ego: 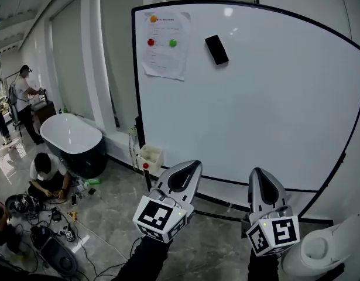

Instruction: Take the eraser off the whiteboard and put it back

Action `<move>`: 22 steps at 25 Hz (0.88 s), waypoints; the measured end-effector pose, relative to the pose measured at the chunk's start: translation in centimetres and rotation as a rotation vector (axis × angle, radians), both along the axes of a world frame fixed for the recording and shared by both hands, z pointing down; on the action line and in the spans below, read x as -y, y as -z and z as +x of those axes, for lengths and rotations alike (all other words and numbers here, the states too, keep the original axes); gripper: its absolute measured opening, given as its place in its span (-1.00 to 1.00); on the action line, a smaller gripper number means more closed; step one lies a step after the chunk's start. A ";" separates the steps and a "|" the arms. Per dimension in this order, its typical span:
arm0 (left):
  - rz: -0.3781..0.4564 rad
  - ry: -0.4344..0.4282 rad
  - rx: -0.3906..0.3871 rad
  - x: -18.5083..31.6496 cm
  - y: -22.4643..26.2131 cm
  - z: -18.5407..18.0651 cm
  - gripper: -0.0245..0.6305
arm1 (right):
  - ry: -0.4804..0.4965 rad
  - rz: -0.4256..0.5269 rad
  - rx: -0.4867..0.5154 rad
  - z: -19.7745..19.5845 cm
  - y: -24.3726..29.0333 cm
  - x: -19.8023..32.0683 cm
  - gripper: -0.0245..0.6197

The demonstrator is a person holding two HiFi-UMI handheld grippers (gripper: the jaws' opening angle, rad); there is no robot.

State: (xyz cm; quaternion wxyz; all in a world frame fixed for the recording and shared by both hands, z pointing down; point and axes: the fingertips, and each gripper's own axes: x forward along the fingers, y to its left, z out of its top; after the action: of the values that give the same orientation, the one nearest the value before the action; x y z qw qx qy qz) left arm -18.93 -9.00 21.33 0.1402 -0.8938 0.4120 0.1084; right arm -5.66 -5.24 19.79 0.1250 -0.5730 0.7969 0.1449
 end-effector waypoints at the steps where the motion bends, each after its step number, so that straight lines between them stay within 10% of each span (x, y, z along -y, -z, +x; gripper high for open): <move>1: -0.001 0.010 -0.001 0.0 -0.1 -0.2 -0.90 | 0.007 0.001 -0.002 0.0 0.0 0.1 -0.90; 22: 0.042 0.000 -0.036 13.1 1.4 -3.1 -0.90 | 0.022 0.079 -0.066 -4.0 2.5 12.9 -0.90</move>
State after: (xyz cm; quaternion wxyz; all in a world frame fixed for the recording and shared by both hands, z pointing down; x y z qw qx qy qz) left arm -22.02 -22.07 19.93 0.1515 -0.8885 0.4122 0.1332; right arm -9.71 -18.15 17.33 0.1226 -0.5538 0.8005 0.1937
